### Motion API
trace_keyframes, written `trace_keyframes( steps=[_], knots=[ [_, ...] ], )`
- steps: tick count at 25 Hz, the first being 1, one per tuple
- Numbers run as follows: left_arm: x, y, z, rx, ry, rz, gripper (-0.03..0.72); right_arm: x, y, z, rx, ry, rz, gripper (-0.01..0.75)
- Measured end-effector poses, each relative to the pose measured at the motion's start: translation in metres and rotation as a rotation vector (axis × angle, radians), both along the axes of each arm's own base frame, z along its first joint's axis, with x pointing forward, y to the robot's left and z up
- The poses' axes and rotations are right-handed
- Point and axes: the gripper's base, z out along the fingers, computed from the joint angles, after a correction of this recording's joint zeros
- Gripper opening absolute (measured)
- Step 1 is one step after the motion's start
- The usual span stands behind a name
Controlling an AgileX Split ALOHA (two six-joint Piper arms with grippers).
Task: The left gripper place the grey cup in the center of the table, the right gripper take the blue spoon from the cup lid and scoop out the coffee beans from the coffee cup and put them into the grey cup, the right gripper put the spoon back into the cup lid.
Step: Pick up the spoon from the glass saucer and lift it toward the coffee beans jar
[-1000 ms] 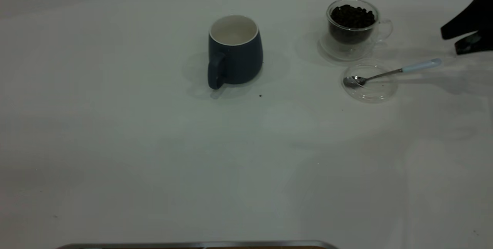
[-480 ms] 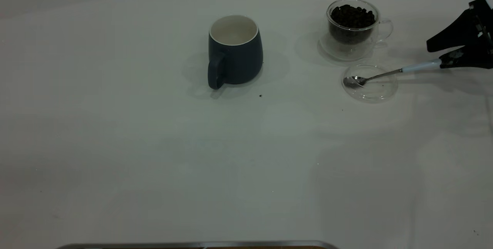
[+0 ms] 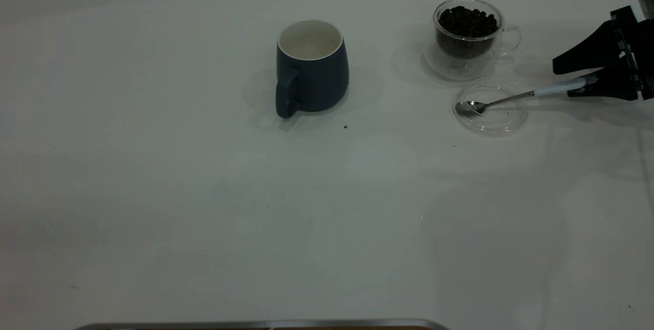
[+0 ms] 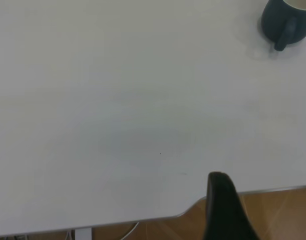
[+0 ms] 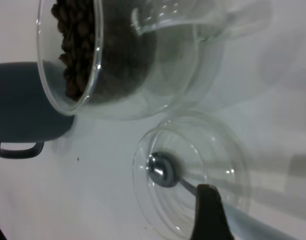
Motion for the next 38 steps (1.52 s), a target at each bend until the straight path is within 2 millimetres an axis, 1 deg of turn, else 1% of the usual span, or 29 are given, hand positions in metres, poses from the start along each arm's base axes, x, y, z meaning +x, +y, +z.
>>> trace_keyframes(
  steps=[9, 14, 17, 27, 29, 32, 36, 37, 38],
  knots=[
    [0.0, 0.0, 0.0, 0.0, 0.0, 0.0, 0.475, -0.001, 0.012, -0.01, 0.025, 0.019, 0.015, 0.545],
    [0.0, 0.0, 0.0, 0.0, 0.0, 0.0, 0.475, 0.0, 0.013, -0.01, 0.034, 0.001, 0.007, 0.543],
    [0.0, 0.0, 0.0, 0.0, 0.0, 0.0, 0.475, -0.001, 0.013, -0.01, 0.036, 0.004, 0.027, 0.519],
    [0.0, 0.0, 0.0, 0.0, 0.0, 0.0, 0.475, -0.004, 0.014, -0.01, 0.033, 0.011, 0.067, 0.378],
    [0.0, 0.0, 0.0, 0.0, 0.0, 0.0, 0.475, -0.005, 0.015, -0.01, 0.036, 0.013, 0.076, 0.332],
    [0.0, 0.0, 0.0, 0.0, 0.0, 0.0, 0.475, -0.006, 0.015, -0.01, 0.039, 0.013, 0.084, 0.242],
    [0.0, 0.0, 0.0, 0.0, 0.0, 0.0, 0.475, -0.006, 0.017, -0.007, 0.084, 0.012, 0.091, 0.134],
    [0.0, 0.0, 0.0, 0.0, 0.0, 0.0, 0.475, -0.007, 0.018, -0.006, 0.096, 0.012, 0.094, 0.11],
    [0.0, 0.0, 0.0, 0.0, 0.0, 0.0, 0.475, -0.006, 0.018, -0.005, 0.099, 0.011, 0.096, 0.102]
  ],
)
